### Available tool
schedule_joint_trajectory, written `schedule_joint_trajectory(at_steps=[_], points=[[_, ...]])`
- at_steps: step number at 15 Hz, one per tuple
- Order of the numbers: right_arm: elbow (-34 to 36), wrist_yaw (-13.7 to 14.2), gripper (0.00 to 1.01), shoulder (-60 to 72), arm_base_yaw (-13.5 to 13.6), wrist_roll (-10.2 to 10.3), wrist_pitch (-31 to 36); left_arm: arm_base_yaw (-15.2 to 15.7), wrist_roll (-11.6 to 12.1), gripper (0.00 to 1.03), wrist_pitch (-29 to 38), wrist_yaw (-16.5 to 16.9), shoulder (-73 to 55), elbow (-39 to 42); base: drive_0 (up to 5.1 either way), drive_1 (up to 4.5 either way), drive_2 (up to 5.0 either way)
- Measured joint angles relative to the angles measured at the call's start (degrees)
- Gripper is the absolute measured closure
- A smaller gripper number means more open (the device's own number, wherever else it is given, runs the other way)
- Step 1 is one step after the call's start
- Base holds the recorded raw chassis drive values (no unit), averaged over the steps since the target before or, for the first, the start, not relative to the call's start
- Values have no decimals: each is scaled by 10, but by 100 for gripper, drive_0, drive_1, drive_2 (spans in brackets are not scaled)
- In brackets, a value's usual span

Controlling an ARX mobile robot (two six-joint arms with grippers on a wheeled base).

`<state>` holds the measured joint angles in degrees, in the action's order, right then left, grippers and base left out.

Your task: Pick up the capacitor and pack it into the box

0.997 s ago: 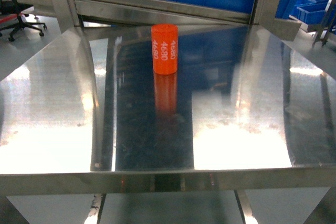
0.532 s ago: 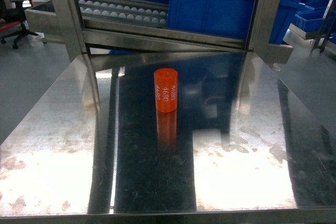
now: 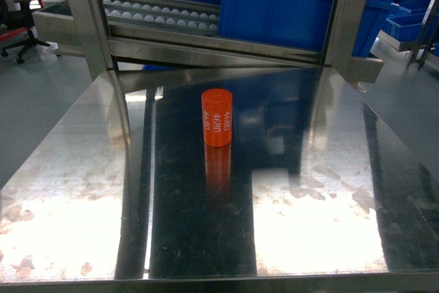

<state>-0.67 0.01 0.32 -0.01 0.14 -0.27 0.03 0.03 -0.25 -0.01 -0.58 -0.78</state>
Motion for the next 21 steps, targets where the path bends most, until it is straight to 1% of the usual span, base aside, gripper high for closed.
schedule_joint_trajectory(at_steps=[13,14,15,16,17,18,19,20,21], points=[[0,0,3,0,0,0,0,0,0,5,0,0,0,0,0,0,0],[0,0,3,0,0,0,0,-12,-12,5,-28,-31,-14,-7,0,0,0],[0,0,3,0,0,0,0,-36,-29,5,32,-75,-100,-12,0,0,0],[0,0,3,0,0,0,0,-56,-32,5,128,-89,-202,-19,0,0,0],[0,0,3,0,0,0,0,-69,-30,5,241,-79,-317,-38,0,0,0],[0,0,3,0,0,0,0,-76,-26,5,370,-58,-461,-90,0,0,0],[0,0,3,0,0,0,0,-87,-24,5,467,-44,-600,-165,0,0,0],[0,0,3,0,0,0,0,-102,-26,5,497,-29,-710,-235,0,0,0],[0,0,3,0,0,0,0,-110,-26,5,495,-24,-752,-263,0,0,0]])
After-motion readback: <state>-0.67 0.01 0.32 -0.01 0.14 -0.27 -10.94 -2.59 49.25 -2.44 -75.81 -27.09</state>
